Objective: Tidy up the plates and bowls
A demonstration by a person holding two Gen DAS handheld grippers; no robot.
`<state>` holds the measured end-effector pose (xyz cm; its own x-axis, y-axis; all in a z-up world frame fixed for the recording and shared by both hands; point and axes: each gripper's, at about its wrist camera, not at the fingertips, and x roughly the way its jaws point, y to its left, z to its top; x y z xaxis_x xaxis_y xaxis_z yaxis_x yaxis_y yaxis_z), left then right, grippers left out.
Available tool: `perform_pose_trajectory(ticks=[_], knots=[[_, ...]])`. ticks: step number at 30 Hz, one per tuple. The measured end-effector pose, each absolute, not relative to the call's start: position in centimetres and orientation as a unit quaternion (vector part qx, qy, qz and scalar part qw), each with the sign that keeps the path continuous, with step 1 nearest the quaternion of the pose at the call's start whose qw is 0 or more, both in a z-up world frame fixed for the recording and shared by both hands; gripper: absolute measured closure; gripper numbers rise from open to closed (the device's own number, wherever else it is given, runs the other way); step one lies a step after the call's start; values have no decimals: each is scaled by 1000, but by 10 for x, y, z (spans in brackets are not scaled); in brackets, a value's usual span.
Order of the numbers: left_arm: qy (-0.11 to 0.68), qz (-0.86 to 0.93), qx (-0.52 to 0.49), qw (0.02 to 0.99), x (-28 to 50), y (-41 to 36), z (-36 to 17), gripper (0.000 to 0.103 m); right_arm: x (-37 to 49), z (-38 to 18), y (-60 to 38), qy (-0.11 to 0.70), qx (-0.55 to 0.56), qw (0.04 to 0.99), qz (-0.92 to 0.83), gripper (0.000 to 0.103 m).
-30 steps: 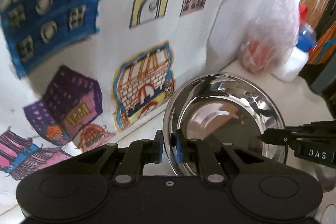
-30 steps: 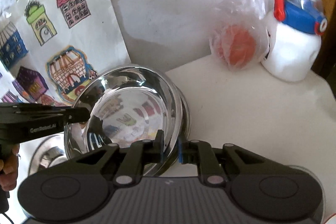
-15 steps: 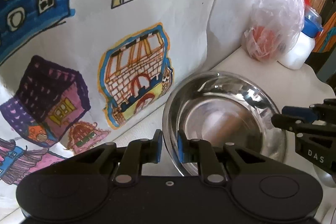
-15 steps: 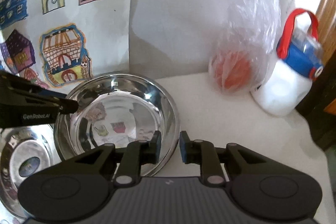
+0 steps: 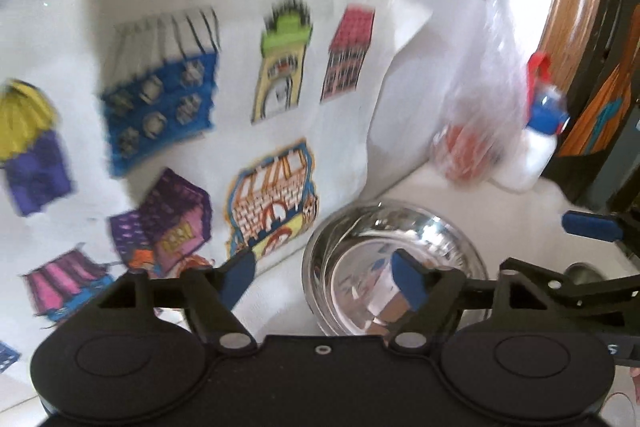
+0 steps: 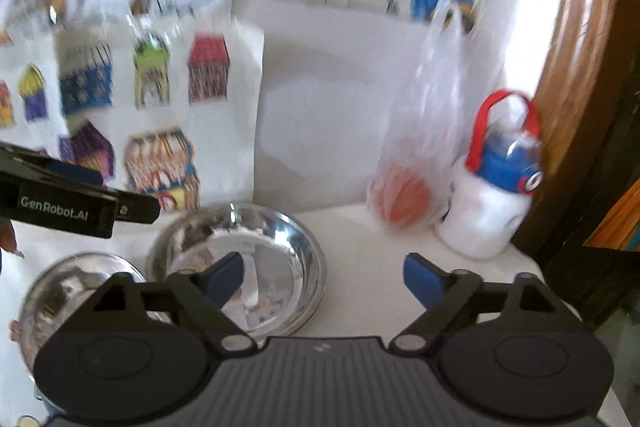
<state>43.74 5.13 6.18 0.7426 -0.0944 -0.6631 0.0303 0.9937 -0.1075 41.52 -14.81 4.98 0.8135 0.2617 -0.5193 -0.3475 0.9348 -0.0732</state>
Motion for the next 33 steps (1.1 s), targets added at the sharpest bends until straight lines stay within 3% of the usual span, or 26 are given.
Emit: perform_pose_trajectory(ticks=[2, 10, 20, 33], knots=[[341, -30, -46, 938, 423, 53, 71, 18, 400, 60, -155, 239, -72, 955, 160, 0], [281, -14, -56, 958, 359, 68, 99, 1, 340, 83, -167, 186, -20, 967, 173, 0], [223, -8, -35, 974, 276, 83, 108, 1, 248, 69, -160, 132, 12, 975, 178, 0], [212, -7, 1, 977, 185, 103, 68, 1, 138, 24, -145, 68, 26, 982, 172, 0]])
